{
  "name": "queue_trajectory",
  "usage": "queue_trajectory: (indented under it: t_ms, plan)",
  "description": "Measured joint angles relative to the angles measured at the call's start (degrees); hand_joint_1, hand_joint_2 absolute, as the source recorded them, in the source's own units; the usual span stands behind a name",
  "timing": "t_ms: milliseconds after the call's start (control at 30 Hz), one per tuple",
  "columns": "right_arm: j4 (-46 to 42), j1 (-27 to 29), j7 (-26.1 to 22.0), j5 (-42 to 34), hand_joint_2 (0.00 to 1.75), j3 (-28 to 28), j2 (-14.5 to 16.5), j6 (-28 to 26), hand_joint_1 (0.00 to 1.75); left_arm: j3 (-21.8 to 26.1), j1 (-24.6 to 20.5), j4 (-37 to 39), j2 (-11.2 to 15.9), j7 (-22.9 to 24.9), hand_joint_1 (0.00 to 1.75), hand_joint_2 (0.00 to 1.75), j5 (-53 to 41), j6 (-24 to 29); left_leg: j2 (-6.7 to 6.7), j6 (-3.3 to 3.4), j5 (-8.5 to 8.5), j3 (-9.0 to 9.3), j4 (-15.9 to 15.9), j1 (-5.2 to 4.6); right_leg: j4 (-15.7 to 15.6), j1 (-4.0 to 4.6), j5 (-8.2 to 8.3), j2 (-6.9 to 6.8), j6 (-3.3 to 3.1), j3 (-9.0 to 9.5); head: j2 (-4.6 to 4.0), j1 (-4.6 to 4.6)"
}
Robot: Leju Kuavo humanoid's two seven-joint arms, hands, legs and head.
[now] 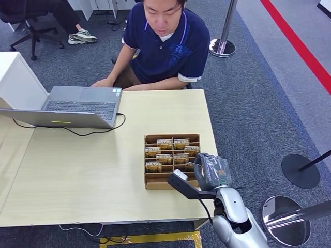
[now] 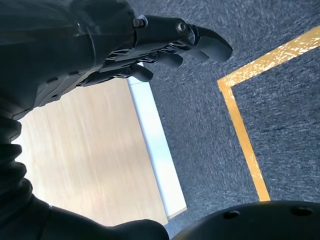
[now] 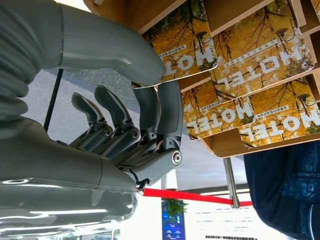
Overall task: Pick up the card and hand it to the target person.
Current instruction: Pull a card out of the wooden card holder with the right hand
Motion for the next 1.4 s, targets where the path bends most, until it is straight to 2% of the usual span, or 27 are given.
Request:
queue_trajectory:
  t_ms: [1000,1400]
  plan:
    - [-0.12,-0.22,-1.24,-1.09,1.75,0.08,0.31,0.28,1.54,0.00,-0.01,0.00,-0.02,1.00,0.00,1.75,0.19,0.12,0.00,0.01,0.01,0.00,0.00,0.00,0.00,0.00,0.02,0.00,0.02,0.02,0.00,0.00]
    - [-5.52,-3.25,-3.15,-3.99,1.75,0.52,0.02,0.52,1.54,0.00,-0.03,0.00,-0.03,1.00,0.00,1.75,1.03,0.16,0.00,0.01,0.02,-0.01,0.00,0.00,0.00,0.00,0.02,0.00,0.03,0.01,0.00,0.00]
